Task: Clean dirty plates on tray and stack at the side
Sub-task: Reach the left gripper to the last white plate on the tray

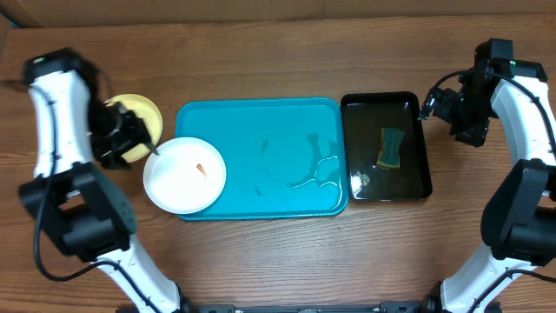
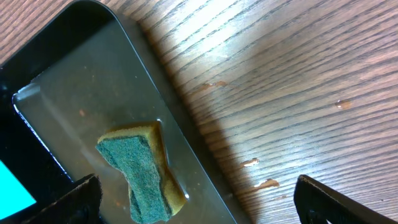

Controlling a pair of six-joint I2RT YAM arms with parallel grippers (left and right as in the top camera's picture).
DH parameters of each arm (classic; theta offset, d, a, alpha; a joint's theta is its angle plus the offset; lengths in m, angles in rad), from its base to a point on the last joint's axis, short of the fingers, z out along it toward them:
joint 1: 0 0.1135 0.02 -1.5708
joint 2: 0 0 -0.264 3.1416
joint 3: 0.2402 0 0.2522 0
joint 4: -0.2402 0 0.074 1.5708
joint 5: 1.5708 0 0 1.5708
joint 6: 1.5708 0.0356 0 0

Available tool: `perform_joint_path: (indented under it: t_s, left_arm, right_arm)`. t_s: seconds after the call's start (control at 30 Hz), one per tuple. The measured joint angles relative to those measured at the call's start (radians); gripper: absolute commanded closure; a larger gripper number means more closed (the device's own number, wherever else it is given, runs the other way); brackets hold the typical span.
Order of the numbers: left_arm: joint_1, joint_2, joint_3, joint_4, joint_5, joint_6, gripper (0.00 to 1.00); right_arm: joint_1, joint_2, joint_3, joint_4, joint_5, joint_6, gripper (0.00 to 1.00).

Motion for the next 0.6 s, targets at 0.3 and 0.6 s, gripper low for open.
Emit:
perform_joint_path:
  t_s: [0.3, 0.6]
  left_arm:
    - [-0.080, 0.000, -0.001, -0.002, -0.241, -0.129, 0.37]
    - [-0.049, 0.000, -0.008, 0.025, -0.286, -0.131, 0.48]
  right_arm:
    - [0.000, 0.000, 0.000, 0.000, 0.000, 0.000, 0.00]
    - [0.000, 0.000, 0.000, 0.000, 0.000, 0.000, 0.00]
